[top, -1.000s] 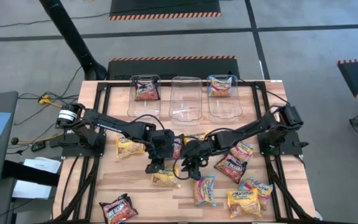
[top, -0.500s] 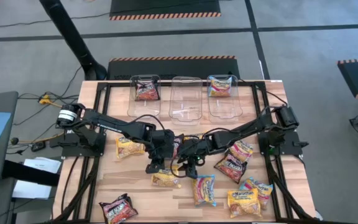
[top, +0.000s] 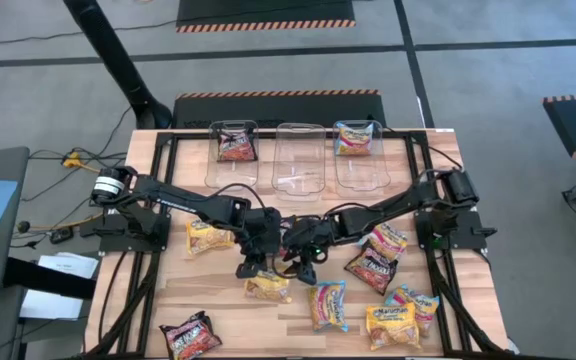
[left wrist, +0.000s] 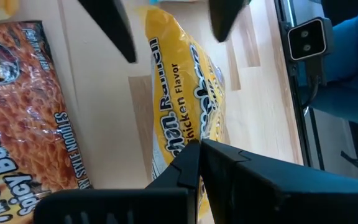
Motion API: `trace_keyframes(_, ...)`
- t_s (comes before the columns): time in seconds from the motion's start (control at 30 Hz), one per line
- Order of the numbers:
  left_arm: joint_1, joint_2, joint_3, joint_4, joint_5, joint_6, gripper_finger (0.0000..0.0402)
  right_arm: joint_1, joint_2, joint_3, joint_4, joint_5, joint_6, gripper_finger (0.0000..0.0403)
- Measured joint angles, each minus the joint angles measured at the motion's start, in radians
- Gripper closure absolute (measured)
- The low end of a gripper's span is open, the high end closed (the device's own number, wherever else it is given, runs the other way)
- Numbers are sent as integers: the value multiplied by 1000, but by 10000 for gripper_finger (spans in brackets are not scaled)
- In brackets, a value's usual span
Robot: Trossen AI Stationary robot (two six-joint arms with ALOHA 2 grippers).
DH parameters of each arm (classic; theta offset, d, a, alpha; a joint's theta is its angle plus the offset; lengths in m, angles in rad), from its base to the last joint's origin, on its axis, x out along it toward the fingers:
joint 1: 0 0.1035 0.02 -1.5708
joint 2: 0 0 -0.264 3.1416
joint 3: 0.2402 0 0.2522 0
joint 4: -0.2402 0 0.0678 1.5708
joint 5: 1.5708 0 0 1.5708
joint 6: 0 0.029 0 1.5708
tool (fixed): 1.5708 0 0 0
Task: Sort Maruchan noodles
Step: Put the yellow noodle pack into the middle transparent bin
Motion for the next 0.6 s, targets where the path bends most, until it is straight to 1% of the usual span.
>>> trace_keyframes(0.17,0,0,-1,4,-6,3,401,1,31,3,10,-52,5,178)
trace_keyframes(0.33,1,1,-1,19,-8,4,401,14,45,3,19,-47,9,178)
trace_keyframes(0.43,1,1,-1,24,-10,4,401,15,43,4,15,-10,11,179)
trace_keyframes(0.53,4,1,-1,31,-9,3,401,13,44,3,11,0,34,193)
trace_keyframes(0.6,8,1,-1,36,-9,3,401,14,44,3,3,2,41,213)
